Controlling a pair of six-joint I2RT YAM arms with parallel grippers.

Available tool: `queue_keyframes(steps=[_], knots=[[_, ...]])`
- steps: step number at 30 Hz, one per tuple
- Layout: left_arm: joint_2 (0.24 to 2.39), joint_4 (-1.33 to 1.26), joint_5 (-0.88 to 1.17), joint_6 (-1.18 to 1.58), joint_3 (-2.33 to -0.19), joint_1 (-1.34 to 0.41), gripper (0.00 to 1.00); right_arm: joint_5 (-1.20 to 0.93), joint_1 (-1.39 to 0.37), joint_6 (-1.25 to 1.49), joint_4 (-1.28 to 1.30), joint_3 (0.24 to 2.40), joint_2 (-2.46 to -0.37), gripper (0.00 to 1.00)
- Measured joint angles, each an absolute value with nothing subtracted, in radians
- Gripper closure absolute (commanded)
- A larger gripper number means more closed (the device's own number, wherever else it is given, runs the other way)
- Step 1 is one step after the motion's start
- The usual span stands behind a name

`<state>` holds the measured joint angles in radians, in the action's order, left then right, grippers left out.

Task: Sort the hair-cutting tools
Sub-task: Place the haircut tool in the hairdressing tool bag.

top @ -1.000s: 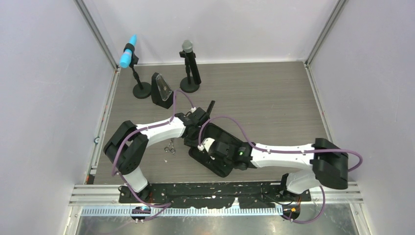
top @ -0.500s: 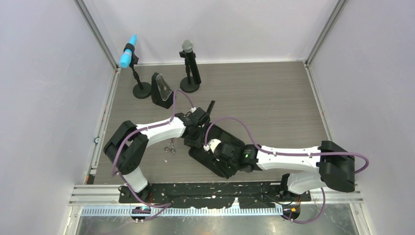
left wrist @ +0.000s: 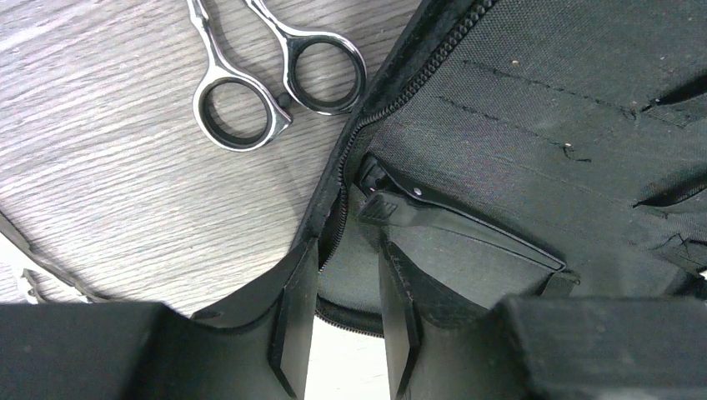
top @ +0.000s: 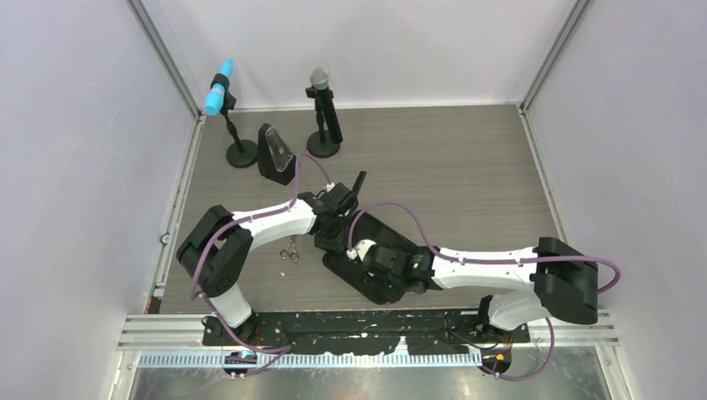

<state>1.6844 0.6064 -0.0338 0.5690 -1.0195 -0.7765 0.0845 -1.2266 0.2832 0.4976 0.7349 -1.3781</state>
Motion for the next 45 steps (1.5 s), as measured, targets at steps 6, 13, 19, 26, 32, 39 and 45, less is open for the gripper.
queue_keyframes(steps=[6,13,19,26,32,39,45], knots=[[1.684,0.599,-0.011,0.572,-1.019,-0.776,0.66,0.090,-1.227,0.247,0.549,0.793,-1.382,0.95],[1.684,0.590,0.007,0.576,-1.016,-0.776,0.66,0.096,-1.227,0.202,0.558,0.873,-1.455,0.95],[1.682,0.583,0.009,0.592,-1.011,-0.776,0.67,0.104,-1.227,0.194,0.521,0.875,-1.508,0.95],[1.669,0.554,0.026,0.629,-0.991,-0.772,0.71,0.082,-1.227,0.213,0.441,0.854,-1.510,0.91],[1.652,0.512,0.047,0.674,-0.962,-0.768,0.72,0.016,-1.225,0.242,0.402,0.844,-1.509,0.72],[1.643,0.481,0.076,0.708,-0.944,-0.766,0.71,-0.058,-1.195,0.289,0.370,0.819,-1.452,0.56],[1.629,0.467,0.078,0.723,-0.931,-0.765,0.62,-0.014,-1.162,0.338,0.418,0.804,-1.265,0.50]])
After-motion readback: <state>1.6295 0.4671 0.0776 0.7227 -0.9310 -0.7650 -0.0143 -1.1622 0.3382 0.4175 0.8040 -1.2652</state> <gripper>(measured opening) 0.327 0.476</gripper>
